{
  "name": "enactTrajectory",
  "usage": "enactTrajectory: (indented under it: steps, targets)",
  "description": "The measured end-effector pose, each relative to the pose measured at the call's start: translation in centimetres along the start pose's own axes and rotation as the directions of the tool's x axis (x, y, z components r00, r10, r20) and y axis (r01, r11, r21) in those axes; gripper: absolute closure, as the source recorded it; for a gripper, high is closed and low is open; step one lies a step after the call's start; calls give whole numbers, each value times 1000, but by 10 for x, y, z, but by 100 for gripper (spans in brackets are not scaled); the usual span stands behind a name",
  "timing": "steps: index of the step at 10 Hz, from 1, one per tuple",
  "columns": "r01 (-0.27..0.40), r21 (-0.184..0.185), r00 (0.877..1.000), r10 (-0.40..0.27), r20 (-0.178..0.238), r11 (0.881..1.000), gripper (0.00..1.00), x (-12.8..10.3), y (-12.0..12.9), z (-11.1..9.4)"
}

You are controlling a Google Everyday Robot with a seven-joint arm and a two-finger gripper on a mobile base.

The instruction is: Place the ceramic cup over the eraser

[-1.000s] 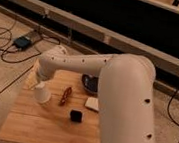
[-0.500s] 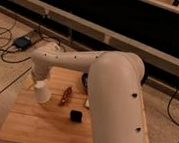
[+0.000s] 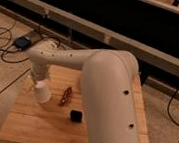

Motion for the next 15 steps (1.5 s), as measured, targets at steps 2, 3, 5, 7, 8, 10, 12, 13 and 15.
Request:
enactTrajectory:
  steps: [2, 3, 5, 7, 8, 10, 12, 13, 15]
  targets:
    - [-3, 13, 1000, 3, -17, 1000, 20, 1, -5, 1]
    - [-3, 15, 1000, 4, -24, 1000, 21, 2, -5, 2]
    - [5, 7, 999, -5, -40, 1000, 38, 4, 1, 4]
    - [15, -1, 998, -15, -53, 1000, 58, 6, 6, 4]
    - [19, -2, 998, -19, -62, 1000, 67, 7, 7, 3]
    - [20, 3, 996, -20, -84, 1000, 86, 12, 5, -1]
    - [13, 7, 997, -12, -77, 1000, 100, 9, 3, -9]
    - [6, 6, 998, -6, -63, 1000, 100, 5, 2, -14]
    - [-10, 10, 1000, 10, -18, 1000, 100, -3, -3, -35]
